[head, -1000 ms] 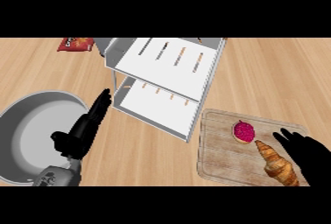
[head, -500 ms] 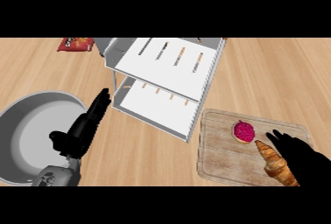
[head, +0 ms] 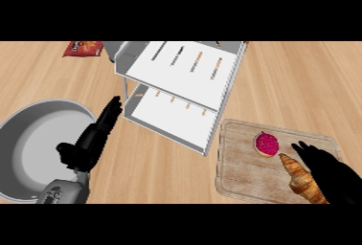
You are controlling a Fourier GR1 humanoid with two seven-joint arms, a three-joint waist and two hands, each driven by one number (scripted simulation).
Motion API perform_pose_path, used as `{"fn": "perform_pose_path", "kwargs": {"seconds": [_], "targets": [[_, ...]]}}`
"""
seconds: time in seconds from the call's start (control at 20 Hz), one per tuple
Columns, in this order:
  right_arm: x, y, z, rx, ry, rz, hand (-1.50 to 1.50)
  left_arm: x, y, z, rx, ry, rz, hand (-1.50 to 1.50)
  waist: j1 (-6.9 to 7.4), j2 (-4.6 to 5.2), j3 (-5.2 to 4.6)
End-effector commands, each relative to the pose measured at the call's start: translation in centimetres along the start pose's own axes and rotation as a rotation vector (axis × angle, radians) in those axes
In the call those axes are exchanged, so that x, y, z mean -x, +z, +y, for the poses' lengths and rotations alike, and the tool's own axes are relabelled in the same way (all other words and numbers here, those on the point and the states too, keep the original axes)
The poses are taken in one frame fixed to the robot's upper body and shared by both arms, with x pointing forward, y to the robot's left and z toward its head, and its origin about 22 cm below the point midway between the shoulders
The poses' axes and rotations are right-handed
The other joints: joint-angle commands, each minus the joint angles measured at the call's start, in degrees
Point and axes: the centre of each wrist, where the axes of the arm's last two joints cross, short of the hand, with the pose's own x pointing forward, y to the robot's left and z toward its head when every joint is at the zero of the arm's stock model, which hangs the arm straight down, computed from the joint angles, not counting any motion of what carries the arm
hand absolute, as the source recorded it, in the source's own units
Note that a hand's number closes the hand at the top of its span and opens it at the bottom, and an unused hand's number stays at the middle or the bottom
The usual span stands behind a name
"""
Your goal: Pick the croissant from the cutting board and place it in the tiered basket
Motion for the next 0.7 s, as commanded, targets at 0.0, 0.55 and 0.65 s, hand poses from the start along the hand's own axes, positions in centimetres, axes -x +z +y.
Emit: {"fn": "perform_pose_path", "kwargs": {"seconds": [0.0,0.55,0.65], "targets": [[0.8,-0.9,0.6,-0.009,-0.023,-0.012,-1.5,1.7,-0.6,-0.3,-0.016,-0.001,0.052,0.0,-0.26,0.52,-0.62],[2.4,-2.5,1.7,-0.01,-0.074,-0.073,1.5,-0.7,-0.4,-1.8,-0.019,0.011,0.049,0.0,-0.12,0.45,-0.61],[0.9,-2.8,1.6,0.056,-0.118,-0.164,1.5,1.6,1.2,0.5,-0.005,0.007,0.054,0.0,-0.04,0.49,-0.61]]}}
